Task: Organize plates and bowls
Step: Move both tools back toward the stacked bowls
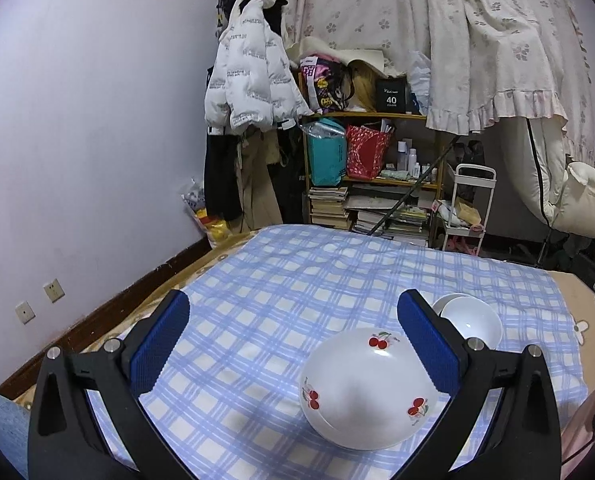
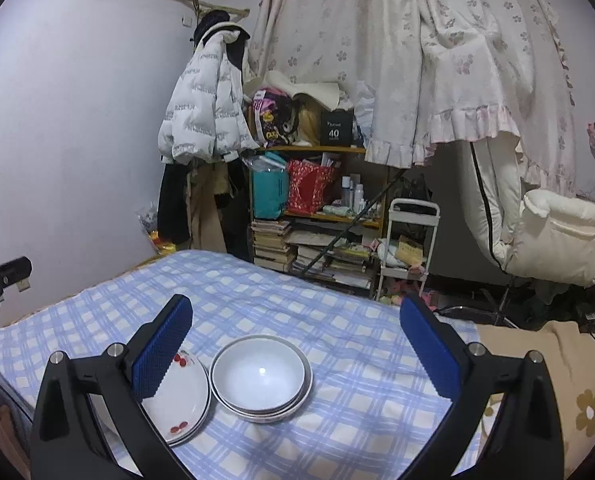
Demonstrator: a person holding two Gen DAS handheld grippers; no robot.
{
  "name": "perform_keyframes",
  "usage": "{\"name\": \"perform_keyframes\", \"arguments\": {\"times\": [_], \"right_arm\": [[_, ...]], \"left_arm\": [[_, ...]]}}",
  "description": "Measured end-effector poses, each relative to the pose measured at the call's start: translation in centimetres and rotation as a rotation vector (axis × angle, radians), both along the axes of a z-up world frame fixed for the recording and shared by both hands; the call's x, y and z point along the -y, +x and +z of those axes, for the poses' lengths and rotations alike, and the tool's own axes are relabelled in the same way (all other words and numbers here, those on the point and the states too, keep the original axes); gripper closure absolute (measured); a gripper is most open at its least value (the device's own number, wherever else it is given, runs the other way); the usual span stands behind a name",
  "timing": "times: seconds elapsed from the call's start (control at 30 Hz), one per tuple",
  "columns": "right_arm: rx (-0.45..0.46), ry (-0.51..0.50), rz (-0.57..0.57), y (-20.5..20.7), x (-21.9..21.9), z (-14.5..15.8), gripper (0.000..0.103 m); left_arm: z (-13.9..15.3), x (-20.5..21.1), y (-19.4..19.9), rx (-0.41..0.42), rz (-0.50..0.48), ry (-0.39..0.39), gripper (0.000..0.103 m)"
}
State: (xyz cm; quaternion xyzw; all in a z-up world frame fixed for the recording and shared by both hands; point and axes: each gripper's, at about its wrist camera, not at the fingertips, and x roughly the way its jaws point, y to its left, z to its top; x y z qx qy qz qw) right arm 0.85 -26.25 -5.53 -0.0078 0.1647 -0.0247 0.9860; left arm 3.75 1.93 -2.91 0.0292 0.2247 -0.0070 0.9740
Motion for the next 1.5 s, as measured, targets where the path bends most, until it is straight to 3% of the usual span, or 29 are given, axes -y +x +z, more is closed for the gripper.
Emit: {"name": "perform_keyframes", "arguments": {"times": [0.57, 1.3, 1.5], "right_arm": [[-0.06, 0.036, 0.007, 1.0, 0.9, -1.5, 0.0], [-0.064, 0.044, 0.01, 1.0, 1.1, -1.6, 0.0], [-0.099, 0.053, -0.001, 1.4, 1.2, -2.1, 0.0]], "left_arm": [[-0.6, 0.5, 0.6, -0.072, -0.011, 0.001, 0.001], [-1.2, 0.2, 0.3, -0.054, 0.0, 0.029, 0.001], [-1.1, 1.3, 1.9, -0.112, -0.047, 0.022, 0.001]]}}
